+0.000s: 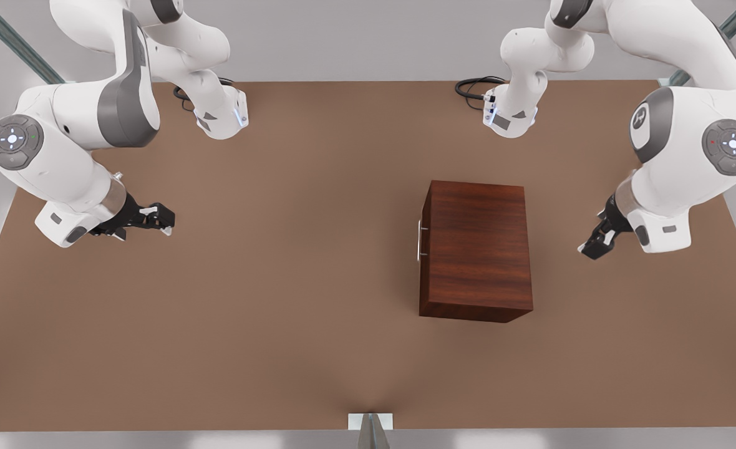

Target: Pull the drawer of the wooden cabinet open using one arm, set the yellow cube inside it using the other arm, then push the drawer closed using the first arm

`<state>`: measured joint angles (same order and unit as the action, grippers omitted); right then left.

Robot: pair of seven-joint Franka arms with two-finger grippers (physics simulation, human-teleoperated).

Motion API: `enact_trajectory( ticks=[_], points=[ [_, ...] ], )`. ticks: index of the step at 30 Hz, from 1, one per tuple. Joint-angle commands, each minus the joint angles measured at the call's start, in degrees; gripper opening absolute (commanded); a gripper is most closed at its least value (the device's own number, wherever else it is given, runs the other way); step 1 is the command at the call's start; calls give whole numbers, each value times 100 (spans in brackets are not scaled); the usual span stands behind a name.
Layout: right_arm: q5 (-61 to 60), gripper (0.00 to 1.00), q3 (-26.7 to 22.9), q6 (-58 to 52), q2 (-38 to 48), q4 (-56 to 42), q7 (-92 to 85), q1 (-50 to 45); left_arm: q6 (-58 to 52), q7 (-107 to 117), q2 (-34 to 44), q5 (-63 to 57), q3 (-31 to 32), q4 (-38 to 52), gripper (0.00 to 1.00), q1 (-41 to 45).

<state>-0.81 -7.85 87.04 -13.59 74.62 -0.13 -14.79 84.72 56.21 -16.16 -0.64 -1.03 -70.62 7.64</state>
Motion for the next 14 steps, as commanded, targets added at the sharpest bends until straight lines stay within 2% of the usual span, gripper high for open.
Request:
enact_trajectory(
  ticks=[1,14],
  points=[
    [-7,100,-6,-3,6,0,-92,-6,-61,-5120,-19,-68,-20,22,100,27],
    [-7,100,11,-3,6,9,-110,55,-114,-5577,-63,-86,24,57,100,71]
  ],
)
